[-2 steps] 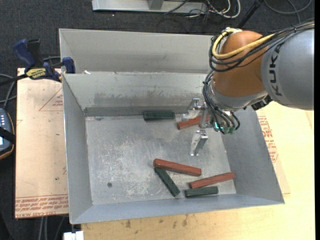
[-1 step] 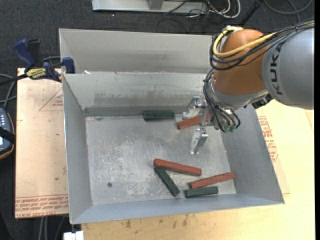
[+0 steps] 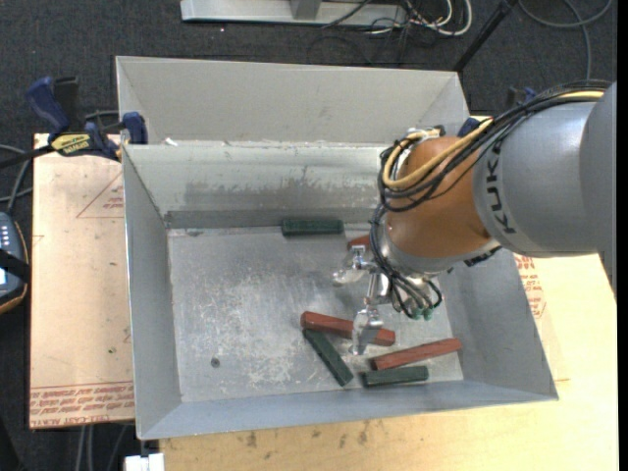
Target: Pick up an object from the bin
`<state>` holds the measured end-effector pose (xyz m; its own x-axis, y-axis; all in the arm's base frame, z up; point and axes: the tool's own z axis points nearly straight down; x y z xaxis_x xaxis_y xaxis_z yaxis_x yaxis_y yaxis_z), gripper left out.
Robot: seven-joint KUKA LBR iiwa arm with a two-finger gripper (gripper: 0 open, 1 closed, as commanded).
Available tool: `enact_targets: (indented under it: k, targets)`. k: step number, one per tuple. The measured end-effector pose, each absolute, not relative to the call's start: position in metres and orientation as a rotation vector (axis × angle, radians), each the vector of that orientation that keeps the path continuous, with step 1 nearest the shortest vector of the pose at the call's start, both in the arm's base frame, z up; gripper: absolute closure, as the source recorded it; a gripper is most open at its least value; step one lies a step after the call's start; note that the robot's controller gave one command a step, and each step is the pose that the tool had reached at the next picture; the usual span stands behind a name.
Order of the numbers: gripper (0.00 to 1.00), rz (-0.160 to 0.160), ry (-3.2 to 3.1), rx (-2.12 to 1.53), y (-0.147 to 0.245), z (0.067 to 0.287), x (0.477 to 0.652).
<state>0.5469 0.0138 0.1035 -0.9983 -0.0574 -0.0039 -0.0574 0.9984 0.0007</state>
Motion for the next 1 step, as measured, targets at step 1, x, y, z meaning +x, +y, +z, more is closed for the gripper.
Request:
enact_targets:
  k: [1]
  targets:
    - [0.00, 0.012, 3.123, 0.110, 0.0198, 0.0751, 0.5312]
